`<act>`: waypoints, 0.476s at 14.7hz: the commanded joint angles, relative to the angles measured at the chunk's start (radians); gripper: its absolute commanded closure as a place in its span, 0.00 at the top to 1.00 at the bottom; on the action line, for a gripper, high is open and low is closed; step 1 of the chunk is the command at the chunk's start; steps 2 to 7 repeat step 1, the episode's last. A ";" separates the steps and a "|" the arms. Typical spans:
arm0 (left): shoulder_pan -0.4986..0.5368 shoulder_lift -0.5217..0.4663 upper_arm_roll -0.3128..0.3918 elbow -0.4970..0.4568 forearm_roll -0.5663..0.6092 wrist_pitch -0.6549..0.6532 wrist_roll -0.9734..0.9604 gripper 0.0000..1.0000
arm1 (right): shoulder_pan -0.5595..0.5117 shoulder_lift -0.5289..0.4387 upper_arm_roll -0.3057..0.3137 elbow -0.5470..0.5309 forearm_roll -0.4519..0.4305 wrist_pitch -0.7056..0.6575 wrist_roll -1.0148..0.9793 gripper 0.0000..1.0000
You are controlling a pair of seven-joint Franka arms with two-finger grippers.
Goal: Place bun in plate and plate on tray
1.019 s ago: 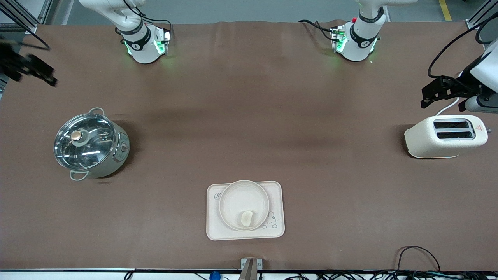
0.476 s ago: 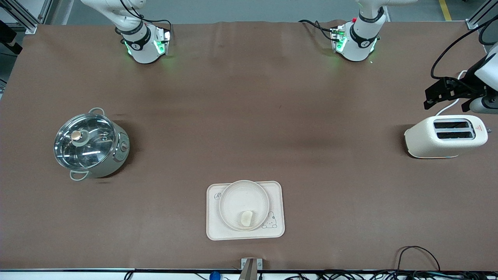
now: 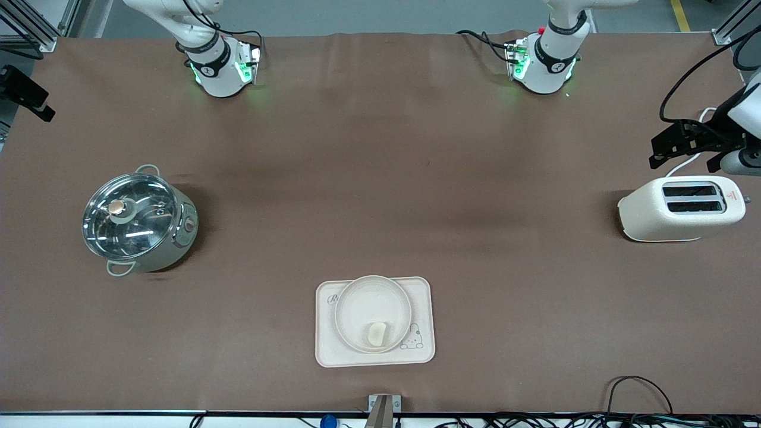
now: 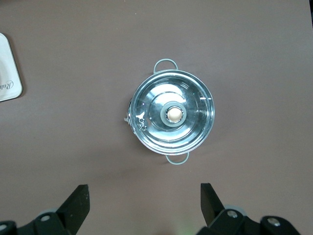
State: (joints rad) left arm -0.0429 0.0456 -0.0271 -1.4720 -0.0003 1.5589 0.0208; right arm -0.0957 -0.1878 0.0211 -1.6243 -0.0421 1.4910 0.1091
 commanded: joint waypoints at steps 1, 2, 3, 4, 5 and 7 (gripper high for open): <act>0.009 0.013 0.006 0.025 -0.004 0.000 0.007 1.00 | 0.016 -0.006 -0.001 0.014 0.011 -0.012 0.017 1.00; 0.009 0.013 0.006 0.025 -0.004 0.000 0.007 1.00 | 0.016 -0.006 -0.001 0.014 0.011 -0.012 0.017 1.00; 0.009 0.013 0.006 0.025 -0.004 0.000 0.007 1.00 | 0.016 -0.006 -0.001 0.014 0.011 -0.012 0.017 1.00; 0.009 0.013 0.006 0.025 -0.004 0.000 0.007 1.00 | 0.016 -0.006 -0.001 0.014 0.011 -0.012 0.017 1.00; 0.009 0.013 0.006 0.025 -0.004 0.000 0.007 1.00 | 0.016 -0.006 -0.001 0.014 0.011 -0.012 0.017 1.00; 0.009 0.013 0.006 0.025 -0.004 0.000 0.007 1.00 | 0.016 -0.006 -0.001 0.014 0.011 -0.012 0.017 1.00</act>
